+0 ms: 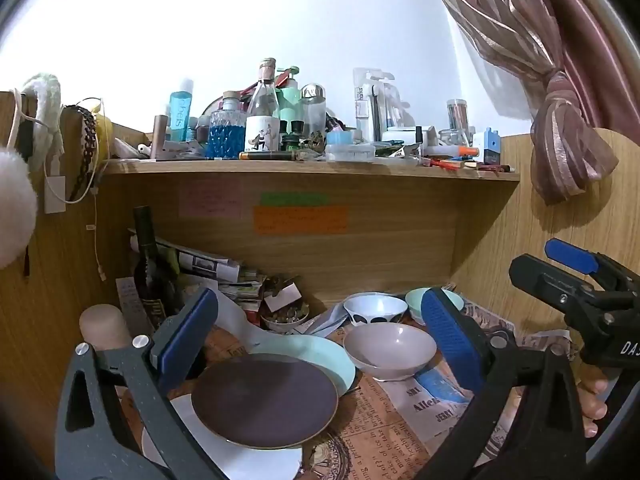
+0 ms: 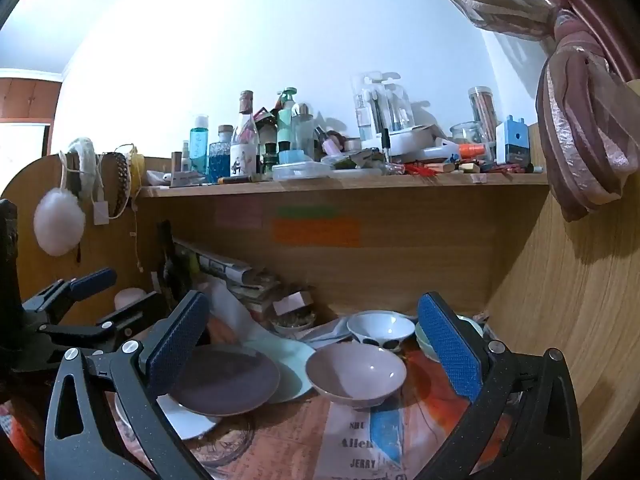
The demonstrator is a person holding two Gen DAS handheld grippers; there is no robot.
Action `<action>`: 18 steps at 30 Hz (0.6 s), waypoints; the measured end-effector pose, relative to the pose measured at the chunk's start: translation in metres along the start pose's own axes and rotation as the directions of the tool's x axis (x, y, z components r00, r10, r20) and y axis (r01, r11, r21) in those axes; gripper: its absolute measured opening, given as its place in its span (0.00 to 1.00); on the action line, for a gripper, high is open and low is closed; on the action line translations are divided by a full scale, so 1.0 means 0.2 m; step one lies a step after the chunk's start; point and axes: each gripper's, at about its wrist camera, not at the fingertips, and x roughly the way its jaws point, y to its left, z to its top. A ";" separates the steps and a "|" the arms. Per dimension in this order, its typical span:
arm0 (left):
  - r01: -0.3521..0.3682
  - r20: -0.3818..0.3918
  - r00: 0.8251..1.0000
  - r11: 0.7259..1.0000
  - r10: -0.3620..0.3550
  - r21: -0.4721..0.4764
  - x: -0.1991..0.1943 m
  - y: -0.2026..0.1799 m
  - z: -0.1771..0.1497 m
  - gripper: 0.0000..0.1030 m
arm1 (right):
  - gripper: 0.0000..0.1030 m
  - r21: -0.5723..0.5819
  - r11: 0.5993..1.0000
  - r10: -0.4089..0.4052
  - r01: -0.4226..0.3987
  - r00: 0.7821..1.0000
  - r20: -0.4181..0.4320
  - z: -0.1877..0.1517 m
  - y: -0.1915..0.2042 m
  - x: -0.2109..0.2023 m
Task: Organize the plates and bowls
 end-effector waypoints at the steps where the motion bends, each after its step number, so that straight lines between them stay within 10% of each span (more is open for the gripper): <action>1: -0.002 0.001 1.000 1.000 0.002 0.002 0.00 0.00 0.00 1.00 | 1.00 0.001 1.000 -0.002 0.002 1.000 -0.001 0.00 0.00 0.00; 18: -0.014 0.005 1.000 1.000 0.014 -0.003 0.00 0.01 0.01 1.00 | 1.00 0.024 1.000 0.007 -0.007 1.000 0.010 0.00 -0.01 -0.01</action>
